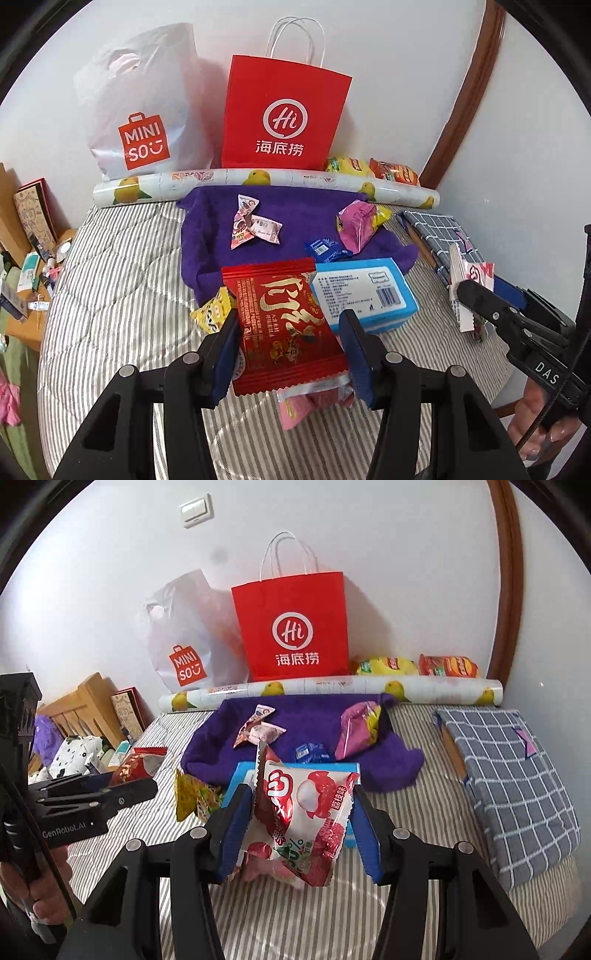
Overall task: Organize snacks
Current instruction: 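Carry the red packet and strawberry packet with both grippers toward the towel, then lower both held packets over the purple towel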
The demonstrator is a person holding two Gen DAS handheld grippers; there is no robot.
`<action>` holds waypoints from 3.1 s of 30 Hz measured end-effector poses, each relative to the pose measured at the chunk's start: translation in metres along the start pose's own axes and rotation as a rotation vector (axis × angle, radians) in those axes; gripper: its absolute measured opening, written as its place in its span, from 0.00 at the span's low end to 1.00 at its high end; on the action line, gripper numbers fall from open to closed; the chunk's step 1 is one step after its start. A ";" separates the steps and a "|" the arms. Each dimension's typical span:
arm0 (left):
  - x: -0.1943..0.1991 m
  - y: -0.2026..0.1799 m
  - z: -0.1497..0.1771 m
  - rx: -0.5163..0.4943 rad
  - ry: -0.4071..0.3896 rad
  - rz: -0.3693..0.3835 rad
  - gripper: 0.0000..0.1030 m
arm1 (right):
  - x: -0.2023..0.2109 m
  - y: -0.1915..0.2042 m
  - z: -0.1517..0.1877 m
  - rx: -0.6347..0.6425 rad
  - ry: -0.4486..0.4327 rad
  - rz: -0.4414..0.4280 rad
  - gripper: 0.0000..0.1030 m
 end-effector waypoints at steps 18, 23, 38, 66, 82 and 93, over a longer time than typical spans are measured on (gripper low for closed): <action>-0.032 -0.005 -0.034 -0.009 0.003 0.030 0.49 | -0.028 0.007 -0.030 0.010 -0.001 0.002 0.51; -0.044 -0.001 -0.044 -0.004 0.001 0.026 0.49 | -0.044 0.005 -0.036 0.014 0.008 0.009 0.51; -0.093 0.015 -0.075 0.015 -0.016 -0.030 0.49 | -0.096 -0.006 -0.067 0.011 -0.005 0.004 0.51; -0.162 0.036 -0.068 0.057 0.061 -0.092 0.49 | -0.185 -0.059 -0.055 -0.070 0.071 -0.027 0.51; -0.173 0.039 -0.067 0.079 0.095 -0.091 0.49 | -0.196 -0.066 -0.053 -0.094 0.108 -0.034 0.51; -0.179 0.042 -0.067 0.100 0.105 -0.090 0.49 | -0.206 -0.063 -0.048 -0.077 0.161 -0.025 0.53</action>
Point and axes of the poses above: each gripper's, at about its wrist camera, not at the fingertips, and x roughly against the way its jaws point, y to its left, z to its underside, the point moved 1 cm from there along -x, roughly the way its jaws point, and after that the axes turned 1 degree about -y, right-handed, at the moved point
